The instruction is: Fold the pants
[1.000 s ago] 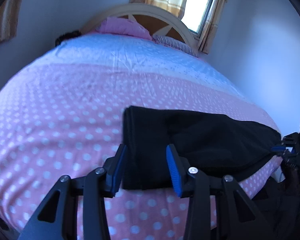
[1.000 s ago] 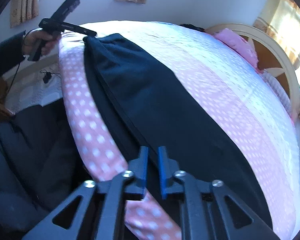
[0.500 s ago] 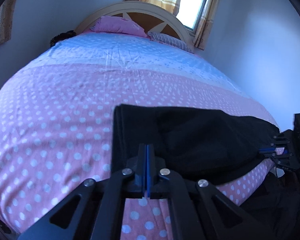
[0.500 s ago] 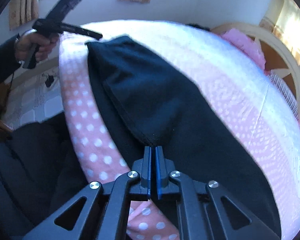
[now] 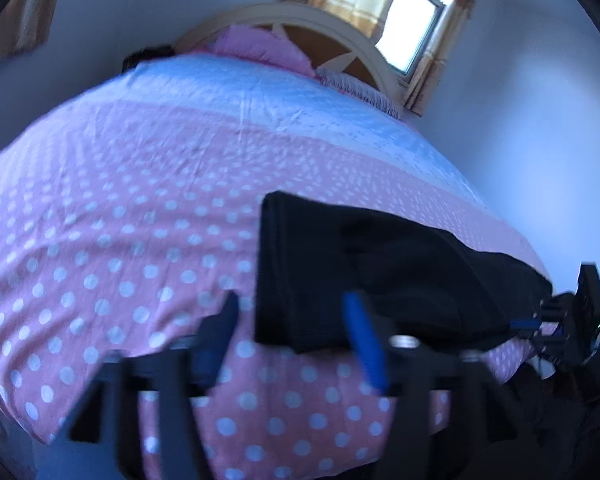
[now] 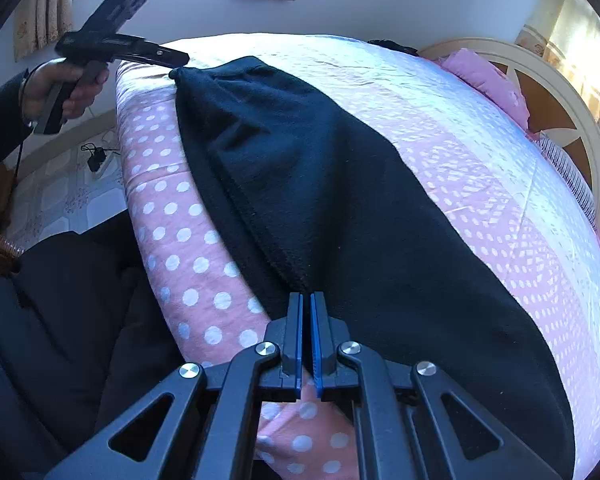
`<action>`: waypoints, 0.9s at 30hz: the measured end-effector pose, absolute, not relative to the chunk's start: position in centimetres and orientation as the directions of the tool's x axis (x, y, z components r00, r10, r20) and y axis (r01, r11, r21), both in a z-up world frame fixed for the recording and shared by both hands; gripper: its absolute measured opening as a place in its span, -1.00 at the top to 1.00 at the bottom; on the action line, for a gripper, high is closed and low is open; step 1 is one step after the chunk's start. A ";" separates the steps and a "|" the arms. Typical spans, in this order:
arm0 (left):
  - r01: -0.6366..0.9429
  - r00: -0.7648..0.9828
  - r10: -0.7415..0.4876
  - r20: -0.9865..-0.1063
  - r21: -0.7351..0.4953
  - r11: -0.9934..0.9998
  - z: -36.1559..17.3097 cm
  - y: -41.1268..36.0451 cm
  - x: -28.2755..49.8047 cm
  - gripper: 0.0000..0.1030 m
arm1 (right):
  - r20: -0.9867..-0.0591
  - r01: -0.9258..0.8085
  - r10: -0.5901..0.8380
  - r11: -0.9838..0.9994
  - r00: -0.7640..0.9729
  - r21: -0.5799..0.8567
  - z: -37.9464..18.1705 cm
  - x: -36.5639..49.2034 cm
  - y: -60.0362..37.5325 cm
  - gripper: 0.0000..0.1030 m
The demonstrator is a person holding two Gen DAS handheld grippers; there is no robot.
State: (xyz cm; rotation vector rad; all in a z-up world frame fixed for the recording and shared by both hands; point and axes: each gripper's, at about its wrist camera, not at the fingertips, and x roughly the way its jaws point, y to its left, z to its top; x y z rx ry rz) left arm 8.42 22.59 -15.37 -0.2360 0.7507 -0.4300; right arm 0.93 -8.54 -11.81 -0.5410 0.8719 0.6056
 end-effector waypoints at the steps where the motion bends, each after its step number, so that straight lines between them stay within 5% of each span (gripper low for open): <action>1: 0.322 0.654 -0.473 -0.591 -0.349 0.880 -15.0 22.0 8.1 -0.24 | -0.825 -0.681 0.263 0.708 0.501 -0.187 -11.8 1.0 -8.6 0.93; 8: 0.359 0.611 -0.502 -0.612 -0.350 0.865 -15.2 20.4 8.6 -0.11 | -0.818 -0.677 0.249 0.704 0.518 -0.215 -12.1 0.8 -8.1 0.92; 10: 0.349 0.590 -0.496 -0.637 -0.352 0.868 -15.8 20.2 8.8 0.24 | -0.819 -0.677 0.248 0.705 0.518 -0.214 -12.2 0.8 -8.0 0.93; 12: 0.367 0.581 -0.511 -0.633 -0.357 0.859 -15.9 20.1 8.8 0.82 | -0.820 -0.676 0.246 0.705 0.516 -0.214 -12.3 0.9 -7.9 0.93; 22: 0.402 0.652 -0.454 -0.607 -0.231 0.886 -11.6 21.1 8.4 0.89 | -0.782 -0.683 0.342 0.717 0.521 -0.141 -7.5 0.1 -8.5 0.93; 27: 0.390 0.614 -0.398 -0.682 -0.177 0.904 -14.6 21.0 9.5 0.88 | -0.836 -0.705 0.266 0.685 0.480 -0.186 -12.6 -0.1 -5.9 0.93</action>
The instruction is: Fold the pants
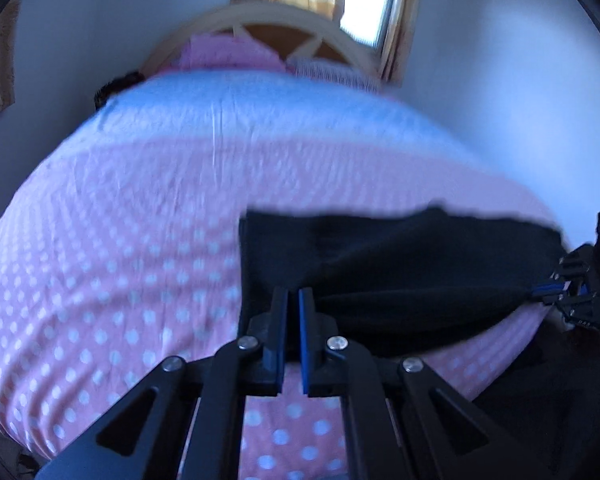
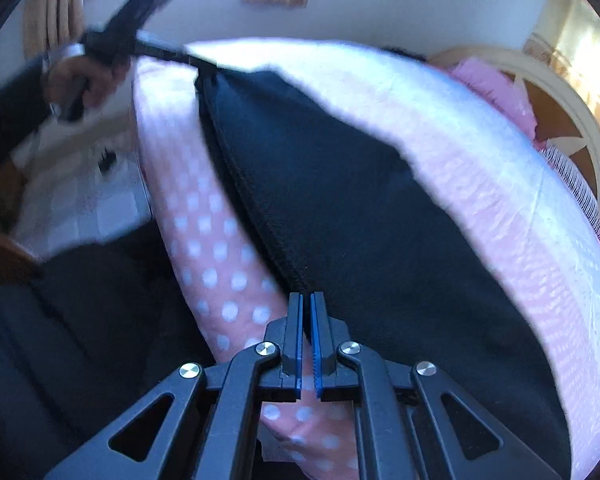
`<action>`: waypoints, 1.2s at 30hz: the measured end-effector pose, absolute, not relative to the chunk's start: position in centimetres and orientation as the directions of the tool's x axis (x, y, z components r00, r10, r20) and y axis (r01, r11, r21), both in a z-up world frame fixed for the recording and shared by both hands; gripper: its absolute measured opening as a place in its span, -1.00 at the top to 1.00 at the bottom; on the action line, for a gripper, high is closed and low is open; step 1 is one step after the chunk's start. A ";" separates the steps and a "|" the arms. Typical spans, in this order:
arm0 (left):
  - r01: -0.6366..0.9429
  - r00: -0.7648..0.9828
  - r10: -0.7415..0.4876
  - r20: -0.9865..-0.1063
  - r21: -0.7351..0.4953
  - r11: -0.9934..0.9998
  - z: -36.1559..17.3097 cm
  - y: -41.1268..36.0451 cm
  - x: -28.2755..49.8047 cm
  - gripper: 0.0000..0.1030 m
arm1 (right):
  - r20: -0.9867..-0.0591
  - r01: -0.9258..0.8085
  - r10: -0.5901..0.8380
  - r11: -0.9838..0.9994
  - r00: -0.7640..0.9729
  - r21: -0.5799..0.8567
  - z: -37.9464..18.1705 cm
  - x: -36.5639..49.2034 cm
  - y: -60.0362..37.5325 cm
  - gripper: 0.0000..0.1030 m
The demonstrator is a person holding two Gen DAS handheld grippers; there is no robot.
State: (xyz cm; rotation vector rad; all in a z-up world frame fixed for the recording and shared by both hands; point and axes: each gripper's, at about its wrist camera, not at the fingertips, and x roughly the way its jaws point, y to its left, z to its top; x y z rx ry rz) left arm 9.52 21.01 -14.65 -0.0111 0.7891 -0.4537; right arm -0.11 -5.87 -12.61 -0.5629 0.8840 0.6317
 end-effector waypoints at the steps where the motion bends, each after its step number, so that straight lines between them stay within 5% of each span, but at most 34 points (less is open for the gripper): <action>1: 0.381 0.604 -0.378 -0.702 -0.162 0.910 -15.8 20.9 9.7 0.88 | -0.828 -0.701 0.258 0.682 0.498 -0.209 -13.5 -0.4 -5.5 0.93; 8: 0.349 0.678 -0.356 -0.643 -0.144 0.926 -14.5 21.8 8.5 0.63 | -0.869 -0.747 0.280 0.649 0.409 -0.143 -12.3 -0.2 -6.6 0.91; 9: 0.328 0.702 -0.332 -0.630 -0.127 0.936 -13.9 22.0 8.4 0.52 | -0.866 -0.749 0.292 0.650 0.407 -0.133 -12.0 -0.1 -7.0 0.79; 10: 0.315 0.726 -0.324 -0.607 -0.125 0.941 -13.1 22.5 8.1 0.45 | -0.855 -0.742 0.313 0.660 0.413 -0.116 -11.2 0.3 -7.6 0.41; 12: 0.290 0.775 -0.317 -0.546 -0.139 0.947 -11.6 23.0 7.5 0.20 | -0.822 -0.723 0.378 0.689 0.425 -0.057 -9.2 1.4 -8.9 0.02; 15: 0.326 0.793 -0.364 -0.488 -0.164 0.931 -10.3 22.1 7.1 -0.02 | -0.766 -0.668 0.489 0.736 0.417 0.107 -6.5 4.6 -10.7 0.02; 20: 0.408 0.735 -0.419 -0.533 -0.145 0.901 -12.0 17.2 8.9 -0.02 | -0.704 -0.424 0.573 0.809 0.420 0.406 -6.2 14.4 -11.8 0.02; 27: 0.371 0.704 -0.284 -0.651 -0.004 0.929 -17.0 15.6 10.8 -0.03 | -0.709 -0.131 0.665 0.744 0.234 0.655 -14.2 23.0 -10.4 0.07; 31: 0.382 0.715 -0.327 -0.617 -0.047 0.923 -17.0 16.6 10.0 -0.04 | -0.667 -0.096 0.723 0.688 0.180 0.719 -16.1 23.5 -9.1 0.89; 36: 0.379 0.734 -0.319 -0.599 -0.028 0.925 -17.2 16.2 9.4 -0.07 | -0.674 -0.151 0.657 0.745 0.338 0.650 -13.4 22.7 -9.2 0.94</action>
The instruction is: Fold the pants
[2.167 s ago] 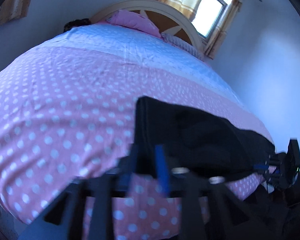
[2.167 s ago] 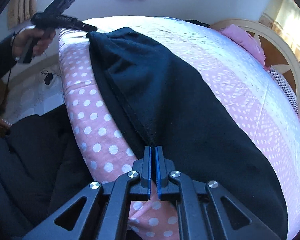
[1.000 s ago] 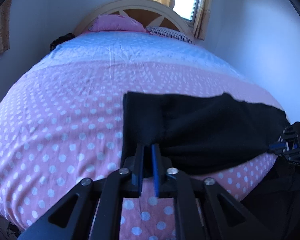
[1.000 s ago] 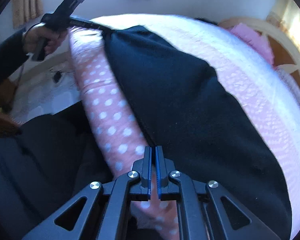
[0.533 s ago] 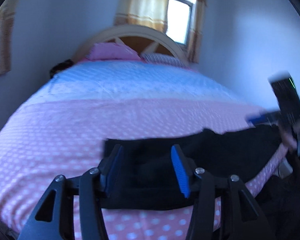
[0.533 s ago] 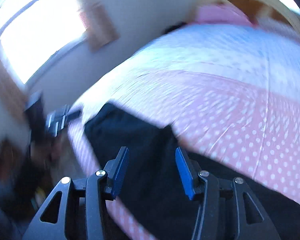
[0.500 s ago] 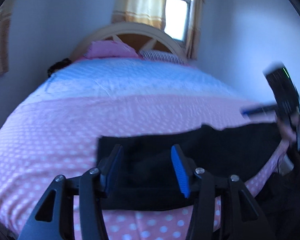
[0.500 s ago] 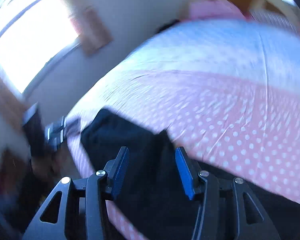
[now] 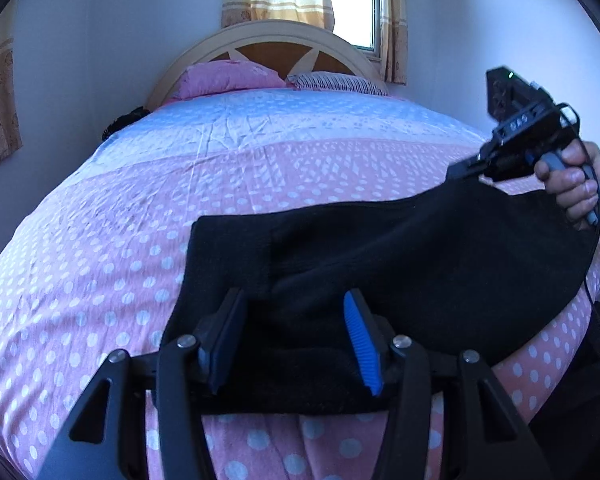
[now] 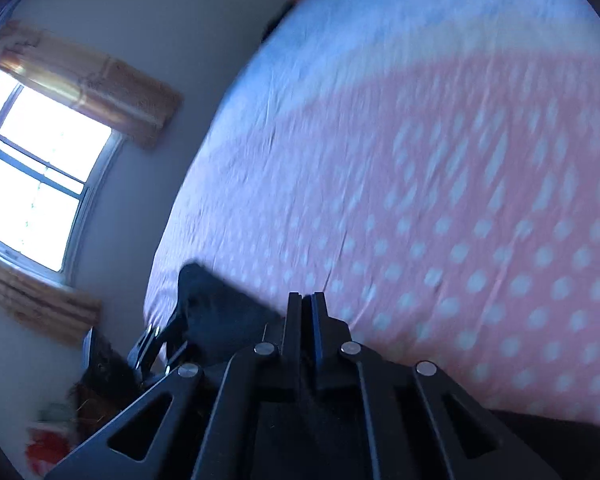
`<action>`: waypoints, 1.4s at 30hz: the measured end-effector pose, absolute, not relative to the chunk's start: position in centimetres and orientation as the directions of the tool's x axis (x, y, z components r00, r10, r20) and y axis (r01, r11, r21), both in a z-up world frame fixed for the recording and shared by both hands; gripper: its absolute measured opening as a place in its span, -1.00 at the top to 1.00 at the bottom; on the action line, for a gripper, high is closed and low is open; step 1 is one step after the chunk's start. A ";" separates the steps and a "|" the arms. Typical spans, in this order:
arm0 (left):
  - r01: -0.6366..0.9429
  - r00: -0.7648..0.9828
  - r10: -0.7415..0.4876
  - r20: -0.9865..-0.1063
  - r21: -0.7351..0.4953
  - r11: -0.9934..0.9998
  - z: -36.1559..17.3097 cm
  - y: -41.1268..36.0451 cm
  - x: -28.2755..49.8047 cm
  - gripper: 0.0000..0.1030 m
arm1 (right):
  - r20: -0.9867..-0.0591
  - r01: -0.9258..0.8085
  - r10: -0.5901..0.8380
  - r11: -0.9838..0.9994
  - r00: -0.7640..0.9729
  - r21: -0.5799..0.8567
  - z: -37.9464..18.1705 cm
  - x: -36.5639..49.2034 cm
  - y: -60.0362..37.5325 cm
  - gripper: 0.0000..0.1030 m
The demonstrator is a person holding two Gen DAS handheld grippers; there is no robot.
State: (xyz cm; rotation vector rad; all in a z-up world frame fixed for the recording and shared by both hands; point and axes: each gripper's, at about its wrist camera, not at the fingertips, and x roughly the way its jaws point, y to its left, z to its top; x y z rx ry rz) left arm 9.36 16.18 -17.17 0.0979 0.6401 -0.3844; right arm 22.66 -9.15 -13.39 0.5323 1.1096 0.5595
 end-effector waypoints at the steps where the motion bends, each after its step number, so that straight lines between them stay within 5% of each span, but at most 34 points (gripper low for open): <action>1: 0.377 0.738 -0.318 -0.596 -0.026 0.926 -17.2 15.9 9.5 -0.07 | -0.687 -0.133 0.638 0.759 0.348 0.637 -13.9 23.1 -9.3 0.94; 5: 0.372 0.749 -0.295 -0.594 0.008 0.928 -17.3 15.4 9.7 -0.09 | -0.762 -0.127 0.556 0.827 0.331 0.548 -16.5 23.7 -7.8 0.94; 8: 0.360 0.750 -0.282 -0.598 0.012 0.933 -17.1 15.4 9.6 -0.10 | -0.735 -0.126 0.586 0.803 0.341 0.582 -16.3 23.3 -8.0 0.89; 10: 0.348 0.752 -0.276 -0.599 0.006 0.937 -16.6 15.2 9.3 -0.14 | -0.721 -0.101 0.586 0.796 0.370 0.596 -15.2 22.2 -9.8 0.19; 12: 0.362 0.756 -0.295 -0.584 -0.002 0.932 -15.9 14.6 8.6 -0.21 | -0.703 -0.094 0.577 0.796 0.416 0.597 -13.8 20.6 -12.2 -0.09; 21: 0.573 0.672 -0.467 -0.574 0.005 0.819 -13.2 6.2 6.1 -0.23 | -0.702 -0.023 0.399 0.877 0.590 0.480 -8.1 10.6 -26.9 -0.08; 30: 0.686 0.582 -0.534 -0.614 0.017 0.727 -14.0 -0.9 5.9 -0.23 | -0.748 0.408 -0.016 0.845 0.664 0.345 -6.5 -1.4 -48.6 -0.08; 39: 0.658 0.552 -0.512 -0.658 -0.032 0.752 -15.4 -2.0 7.4 -0.23 | -0.811 0.511 -0.049 0.798 0.582 0.319 -10.5 -2.0 -56.9 -0.08; 41: 0.657 0.551 -0.513 -0.659 -0.037 0.753 -15.5 -2.2 7.3 -0.23 | -0.814 0.498 -0.049 0.812 0.578 0.305 -10.9 -1.8 -57.3 0.09; 42: 0.656 0.551 -0.512 -0.659 -0.038 0.754 -15.4 -2.1 7.2 -0.23 | -0.815 0.498 -0.063 0.818 0.575 0.288 -11.0 -2.0 -57.3 0.36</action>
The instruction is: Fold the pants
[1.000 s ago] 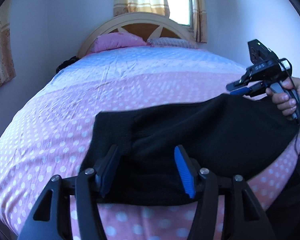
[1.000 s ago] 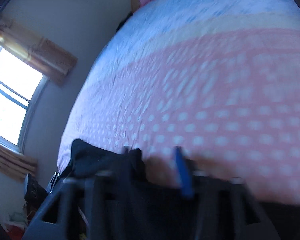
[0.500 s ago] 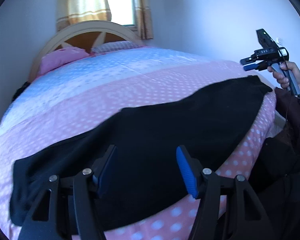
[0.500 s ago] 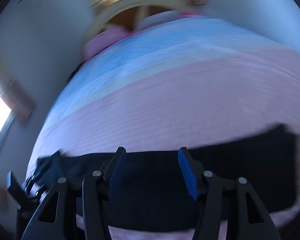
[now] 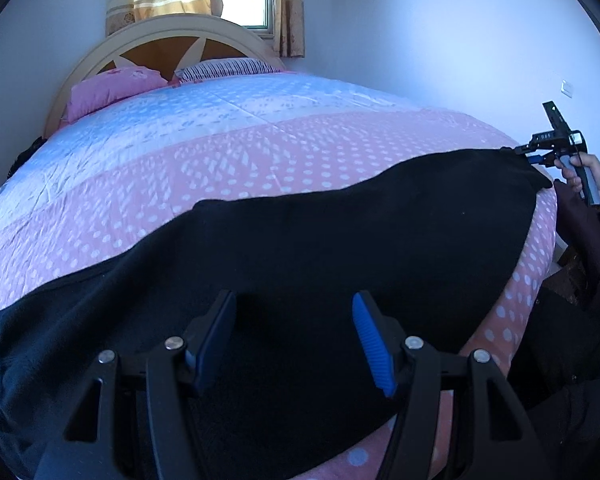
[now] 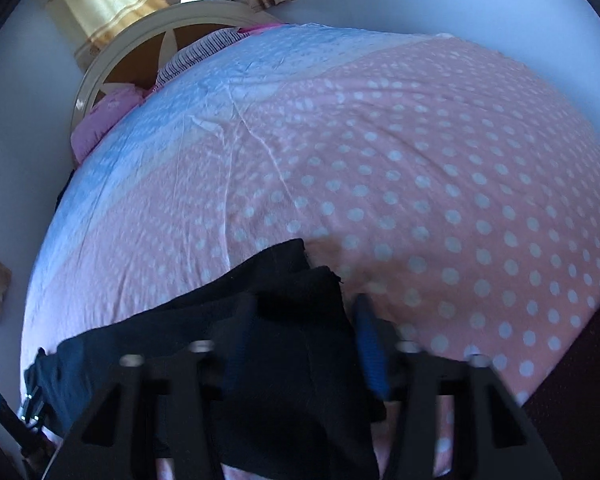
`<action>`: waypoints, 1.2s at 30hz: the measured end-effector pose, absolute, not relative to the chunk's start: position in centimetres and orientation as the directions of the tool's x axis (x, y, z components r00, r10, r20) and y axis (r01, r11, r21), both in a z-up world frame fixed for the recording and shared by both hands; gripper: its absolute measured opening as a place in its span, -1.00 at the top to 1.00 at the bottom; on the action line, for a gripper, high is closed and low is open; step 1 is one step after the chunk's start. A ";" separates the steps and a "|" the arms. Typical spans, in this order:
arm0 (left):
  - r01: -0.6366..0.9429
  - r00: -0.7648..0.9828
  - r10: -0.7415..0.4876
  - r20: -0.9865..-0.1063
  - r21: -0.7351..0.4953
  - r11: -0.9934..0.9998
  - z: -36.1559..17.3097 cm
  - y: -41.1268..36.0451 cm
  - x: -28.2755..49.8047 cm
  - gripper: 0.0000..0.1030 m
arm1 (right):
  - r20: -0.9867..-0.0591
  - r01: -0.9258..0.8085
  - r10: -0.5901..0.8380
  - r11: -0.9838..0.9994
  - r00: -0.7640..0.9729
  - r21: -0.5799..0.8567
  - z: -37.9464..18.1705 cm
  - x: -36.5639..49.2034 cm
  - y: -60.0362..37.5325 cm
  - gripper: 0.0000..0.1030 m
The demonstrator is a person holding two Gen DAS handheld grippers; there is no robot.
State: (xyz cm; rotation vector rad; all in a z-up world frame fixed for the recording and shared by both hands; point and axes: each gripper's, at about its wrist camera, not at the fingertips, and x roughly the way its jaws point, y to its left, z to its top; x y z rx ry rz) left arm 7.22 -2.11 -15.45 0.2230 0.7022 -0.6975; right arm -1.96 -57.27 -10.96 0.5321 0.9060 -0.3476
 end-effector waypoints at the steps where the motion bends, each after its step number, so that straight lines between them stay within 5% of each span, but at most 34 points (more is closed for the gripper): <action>1: 0.654 0.551 -0.512 -0.659 -0.040 0.755 -15.5 -2.0 7.2 -0.23 | -0.813 0.499 -0.082 0.823 0.576 0.271 -11.1 -2.1 -57.0 0.54; 4: 0.652 0.551 -0.512 -0.659 -0.044 0.757 -15.5 -2.0 7.1 -0.23 | -0.783 0.481 -0.101 0.834 0.614 0.270 -9.7 -2.3 -56.2 0.74; 14: 0.648 0.576 -0.492 -0.653 -0.003 0.762 -15.7 -2.2 7.0 -0.25 | -0.770 0.497 -0.186 0.847 0.611 0.189 -10.3 0.7 -56.5 0.80; 18: 0.647 0.579 -0.491 -0.652 0.001 0.762 -15.7 -2.2 7.0 -0.26 | -0.749 0.496 -0.156 0.830 0.644 0.254 -11.6 -0.1 -57.4 0.53; 21: 0.646 0.579 -0.495 -0.647 -0.005 0.763 -15.7 -2.1 7.0 -0.29 | -0.770 0.534 -0.109 0.781 0.629 0.325 -10.9 -2.4 -58.2 -0.02; 30: 0.637 0.589 -0.487 -0.645 -0.001 0.771 -15.7 -2.1 7.0 -0.36 | -0.835 0.532 -0.095 0.808 0.542 0.254 -10.7 -6.9 -56.7 -0.02; 33: 0.635 0.590 -0.485 -0.645 0.000 0.772 -15.7 -2.1 7.0 -0.38 | -0.867 0.541 -0.115 0.819 0.485 0.194 -12.5 -6.6 -56.1 0.50; 36: 0.629 0.592 -0.481 -0.647 -0.003 0.778 -15.7 -1.8 7.0 -0.40 | -0.869 0.517 -0.129 0.841 0.479 0.160 -12.1 -7.0 -55.1 0.68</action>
